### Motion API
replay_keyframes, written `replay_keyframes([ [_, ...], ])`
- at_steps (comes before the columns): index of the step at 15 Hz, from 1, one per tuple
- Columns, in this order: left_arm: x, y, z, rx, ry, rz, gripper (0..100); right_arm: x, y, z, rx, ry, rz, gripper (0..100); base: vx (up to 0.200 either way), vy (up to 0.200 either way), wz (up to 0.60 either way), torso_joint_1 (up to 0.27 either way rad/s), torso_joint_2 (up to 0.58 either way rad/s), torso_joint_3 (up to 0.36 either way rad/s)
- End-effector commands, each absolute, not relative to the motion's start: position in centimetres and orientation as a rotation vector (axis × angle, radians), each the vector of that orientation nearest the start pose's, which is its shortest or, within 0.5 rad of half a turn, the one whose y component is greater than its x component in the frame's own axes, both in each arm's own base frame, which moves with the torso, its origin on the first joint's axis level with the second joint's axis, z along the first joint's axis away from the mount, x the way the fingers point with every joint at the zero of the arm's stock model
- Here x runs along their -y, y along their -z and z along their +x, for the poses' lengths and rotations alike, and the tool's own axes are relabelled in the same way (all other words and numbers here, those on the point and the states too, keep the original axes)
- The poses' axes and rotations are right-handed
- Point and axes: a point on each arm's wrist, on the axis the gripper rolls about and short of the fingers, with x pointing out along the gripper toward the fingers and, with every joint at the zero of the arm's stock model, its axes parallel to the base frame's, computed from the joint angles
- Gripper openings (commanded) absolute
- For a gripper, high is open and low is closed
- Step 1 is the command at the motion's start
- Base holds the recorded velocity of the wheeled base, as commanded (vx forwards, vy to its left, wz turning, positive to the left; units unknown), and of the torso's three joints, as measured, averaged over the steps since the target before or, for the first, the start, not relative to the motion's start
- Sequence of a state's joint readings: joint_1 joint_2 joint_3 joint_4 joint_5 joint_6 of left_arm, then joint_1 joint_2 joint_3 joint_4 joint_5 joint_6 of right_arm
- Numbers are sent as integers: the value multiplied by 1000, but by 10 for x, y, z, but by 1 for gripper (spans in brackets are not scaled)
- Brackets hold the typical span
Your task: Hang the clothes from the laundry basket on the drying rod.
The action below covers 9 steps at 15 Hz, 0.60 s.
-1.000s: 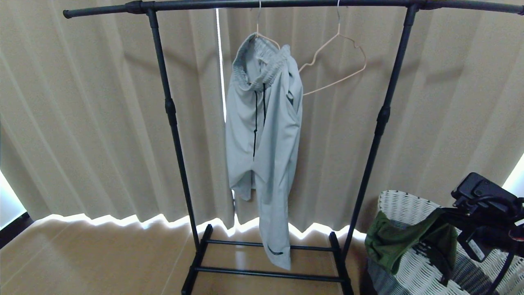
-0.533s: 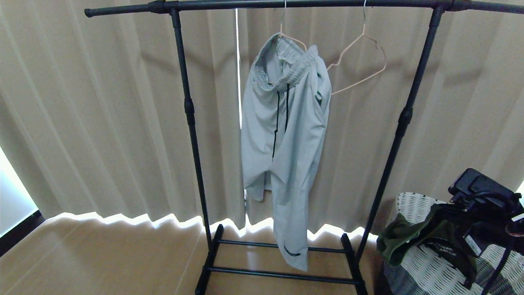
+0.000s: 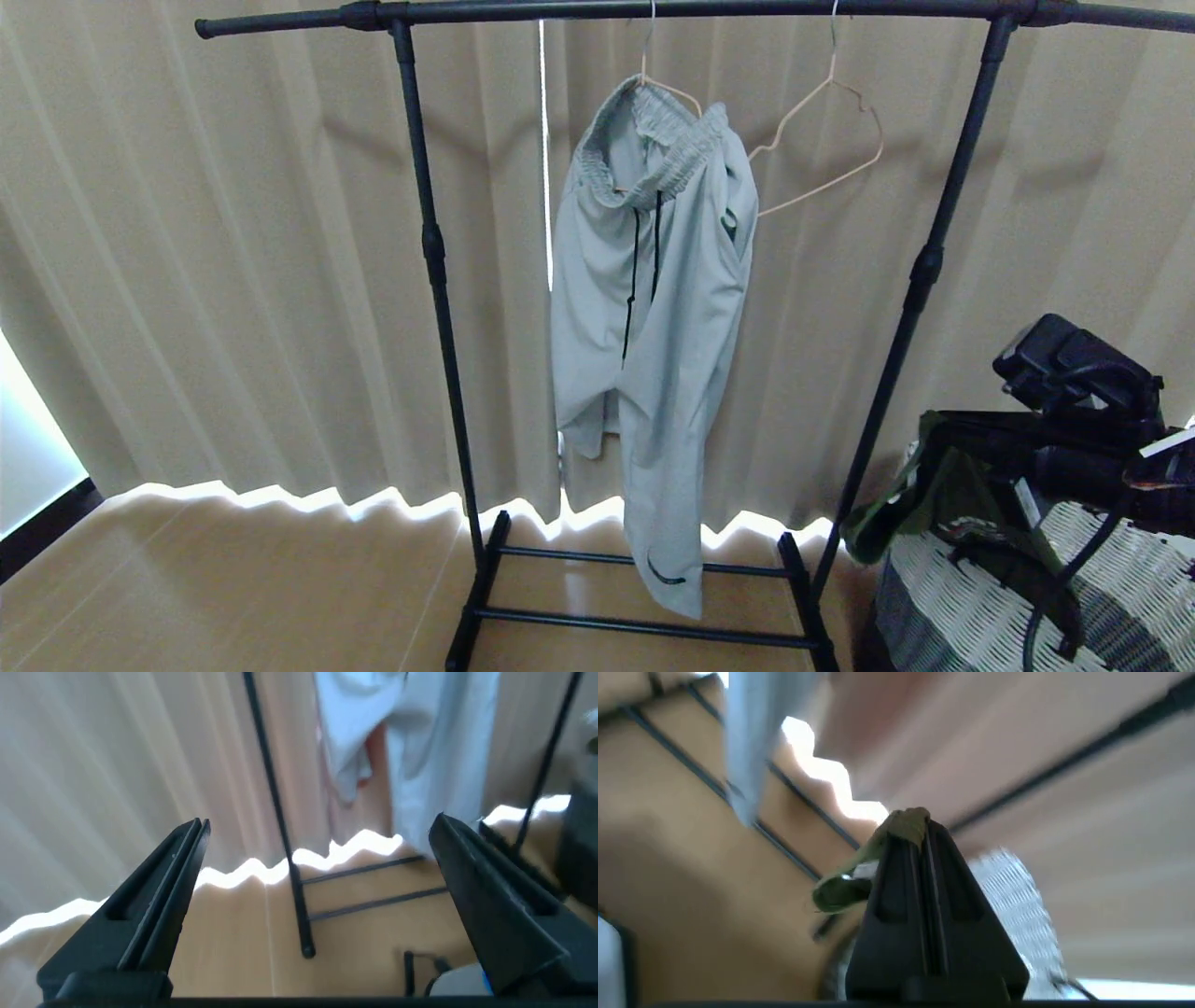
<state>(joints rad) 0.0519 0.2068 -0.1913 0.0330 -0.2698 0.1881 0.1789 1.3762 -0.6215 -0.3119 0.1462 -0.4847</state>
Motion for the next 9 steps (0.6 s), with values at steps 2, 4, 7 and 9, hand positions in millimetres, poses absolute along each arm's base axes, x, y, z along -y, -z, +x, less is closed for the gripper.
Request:
replay_keyframes([
  [2,8,-192,36,-152,354,164,100,-58,-201,216,-300,-476,-448,0,0,0,0,0,0,0],
  [4,19,-199,71,-159,470,156,100,-65,-210,218,-268,-497,-414,0,0,0,0,0,0,0],
  [7,52,-205,115,-161,651,165,100,-74,-224,216,-228,-529,-339,0,0,0,0,0,0,0],
  [9,74,-209,138,-195,709,172,100,-75,-230,216,-206,-537,-317,0,0,0,0,0,0,0],
])
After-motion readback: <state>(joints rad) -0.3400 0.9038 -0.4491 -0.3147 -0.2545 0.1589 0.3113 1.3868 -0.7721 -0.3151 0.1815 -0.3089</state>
